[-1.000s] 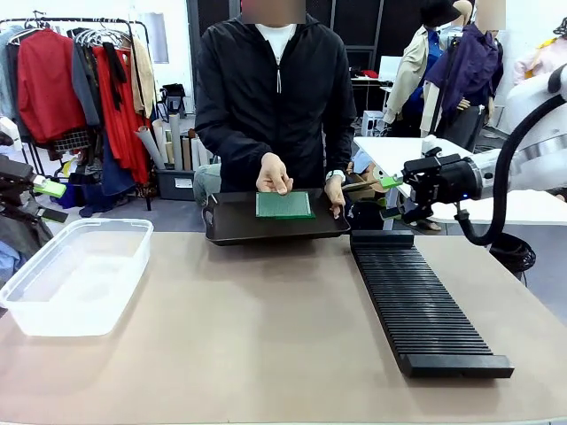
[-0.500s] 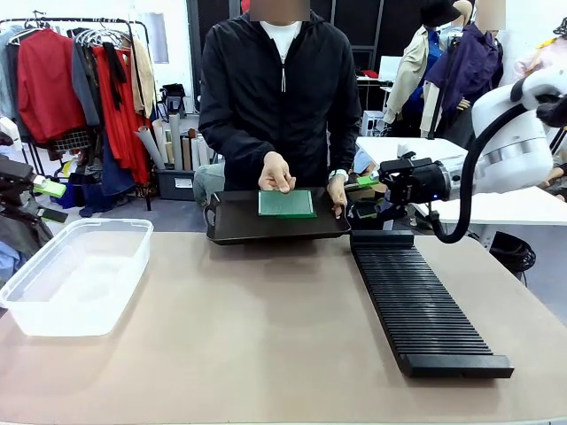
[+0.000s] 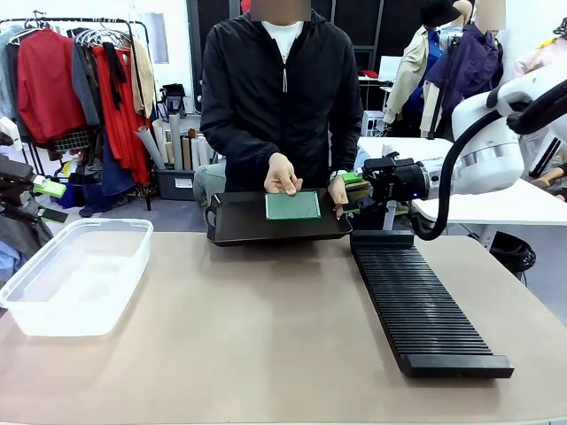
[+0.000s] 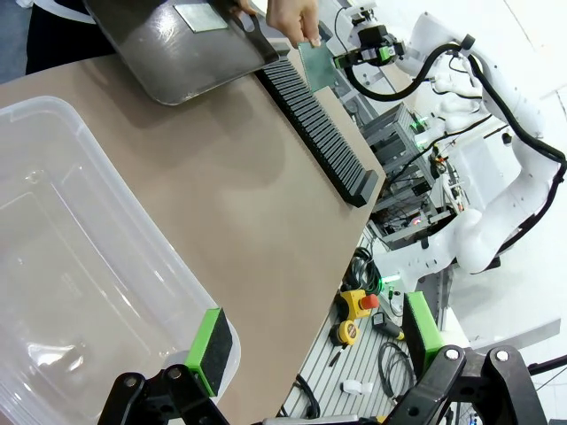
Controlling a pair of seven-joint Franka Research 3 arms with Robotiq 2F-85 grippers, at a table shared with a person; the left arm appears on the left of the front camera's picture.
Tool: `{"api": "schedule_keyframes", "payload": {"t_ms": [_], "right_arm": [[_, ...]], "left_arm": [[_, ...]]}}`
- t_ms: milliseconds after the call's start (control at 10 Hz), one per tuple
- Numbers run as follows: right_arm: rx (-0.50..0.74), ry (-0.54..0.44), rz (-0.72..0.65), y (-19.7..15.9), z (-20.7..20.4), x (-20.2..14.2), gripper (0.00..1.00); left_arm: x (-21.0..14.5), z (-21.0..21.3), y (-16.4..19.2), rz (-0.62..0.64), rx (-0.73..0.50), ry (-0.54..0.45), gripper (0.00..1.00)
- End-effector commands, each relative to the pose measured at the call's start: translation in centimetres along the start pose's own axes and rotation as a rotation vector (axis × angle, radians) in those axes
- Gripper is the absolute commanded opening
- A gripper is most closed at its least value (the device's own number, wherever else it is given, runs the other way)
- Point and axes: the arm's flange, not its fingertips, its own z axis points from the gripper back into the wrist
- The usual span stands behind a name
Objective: Sort PCBs into racks and boxes based on the side picked up.
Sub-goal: Pick up the Blank PCB handed by the Human.
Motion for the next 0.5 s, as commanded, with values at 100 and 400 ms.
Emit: {"api": "schedule_keyframes", "payload": {"t_ms": [100, 400], "right_arm": [[0.073, 0.033, 0.045, -1.7, -2.2, 2.7, 1.00], [0.096, 0.081, 0.125, -2.4, -3.5, 3.8, 1.00]], "left_arm": [[0.0, 0.1, -0.2, 0.009, -0.005, -0.003, 1.00], [0.0, 0.1, -0.2, 0.009, -0.005, -0.003, 1.00]]}}
